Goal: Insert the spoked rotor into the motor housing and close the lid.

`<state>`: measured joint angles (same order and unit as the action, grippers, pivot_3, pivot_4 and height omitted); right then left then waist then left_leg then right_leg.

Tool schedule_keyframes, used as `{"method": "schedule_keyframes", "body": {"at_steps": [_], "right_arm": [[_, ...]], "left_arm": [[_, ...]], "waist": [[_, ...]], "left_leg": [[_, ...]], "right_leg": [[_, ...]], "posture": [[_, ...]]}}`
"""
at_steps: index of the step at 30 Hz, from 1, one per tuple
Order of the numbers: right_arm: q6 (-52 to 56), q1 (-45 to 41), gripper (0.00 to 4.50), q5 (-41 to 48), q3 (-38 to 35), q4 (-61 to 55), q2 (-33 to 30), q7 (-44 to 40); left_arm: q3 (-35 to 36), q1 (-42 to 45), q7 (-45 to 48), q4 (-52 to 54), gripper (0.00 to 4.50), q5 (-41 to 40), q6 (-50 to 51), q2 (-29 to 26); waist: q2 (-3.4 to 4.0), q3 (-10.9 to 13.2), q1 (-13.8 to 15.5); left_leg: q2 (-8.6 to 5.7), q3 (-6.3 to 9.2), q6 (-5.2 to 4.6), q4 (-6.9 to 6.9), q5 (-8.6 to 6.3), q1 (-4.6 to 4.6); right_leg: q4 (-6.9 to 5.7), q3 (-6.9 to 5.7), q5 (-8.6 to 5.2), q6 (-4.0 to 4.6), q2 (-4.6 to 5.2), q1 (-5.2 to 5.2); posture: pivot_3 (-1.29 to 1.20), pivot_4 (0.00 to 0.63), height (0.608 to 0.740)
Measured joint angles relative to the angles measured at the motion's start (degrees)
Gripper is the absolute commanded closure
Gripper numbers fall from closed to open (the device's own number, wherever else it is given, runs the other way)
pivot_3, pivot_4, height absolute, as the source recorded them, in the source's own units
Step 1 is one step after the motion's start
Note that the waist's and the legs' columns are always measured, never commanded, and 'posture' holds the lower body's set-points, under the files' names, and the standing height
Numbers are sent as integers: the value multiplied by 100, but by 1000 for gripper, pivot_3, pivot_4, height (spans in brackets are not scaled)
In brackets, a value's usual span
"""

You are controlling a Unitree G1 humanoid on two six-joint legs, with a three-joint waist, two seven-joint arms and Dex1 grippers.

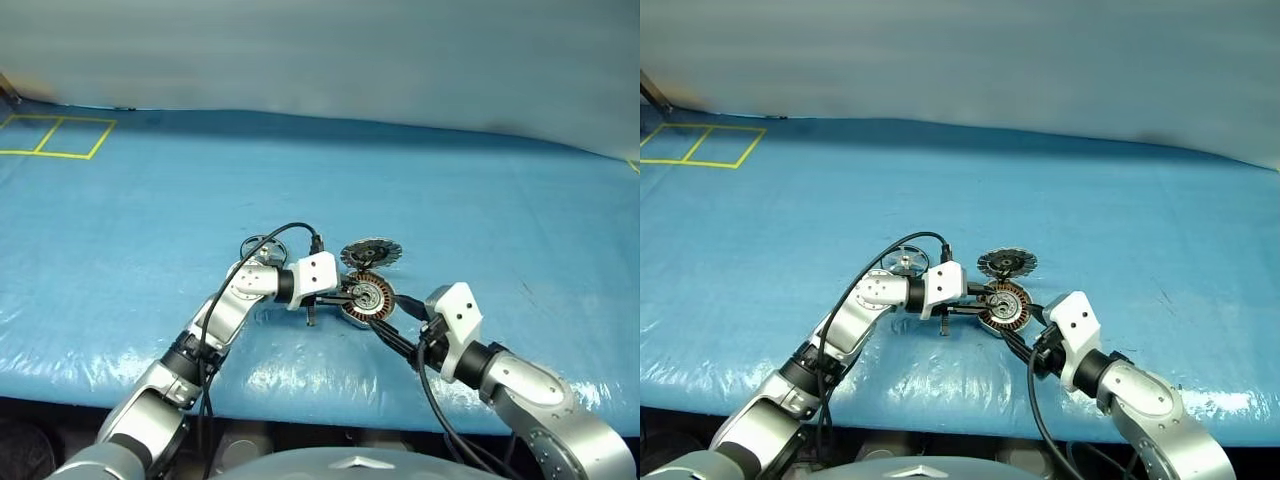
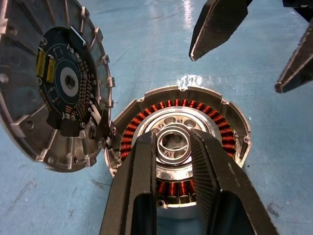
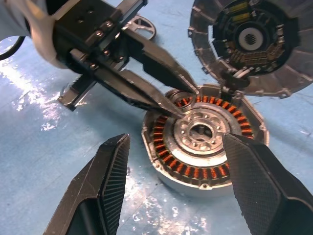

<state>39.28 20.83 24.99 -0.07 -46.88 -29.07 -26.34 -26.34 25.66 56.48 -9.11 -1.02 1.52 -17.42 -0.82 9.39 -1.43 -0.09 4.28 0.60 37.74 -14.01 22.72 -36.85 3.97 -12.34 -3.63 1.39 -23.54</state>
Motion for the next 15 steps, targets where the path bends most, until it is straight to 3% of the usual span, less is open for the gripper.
{"method": "schedule_keyframes", "body": {"at_steps": [15], "right_arm": [[-149,224,1304,-339,431,-75,67,301]], "left_arm": [[-153,579,349,-990,3855,231,-503,502]], "waist": [[-1,0,7]], "left_leg": [[-2,0,0,5,0,2]], "right_leg": [[1,0,1,-3,0,1]], "posture": [[0,150,740]]}}
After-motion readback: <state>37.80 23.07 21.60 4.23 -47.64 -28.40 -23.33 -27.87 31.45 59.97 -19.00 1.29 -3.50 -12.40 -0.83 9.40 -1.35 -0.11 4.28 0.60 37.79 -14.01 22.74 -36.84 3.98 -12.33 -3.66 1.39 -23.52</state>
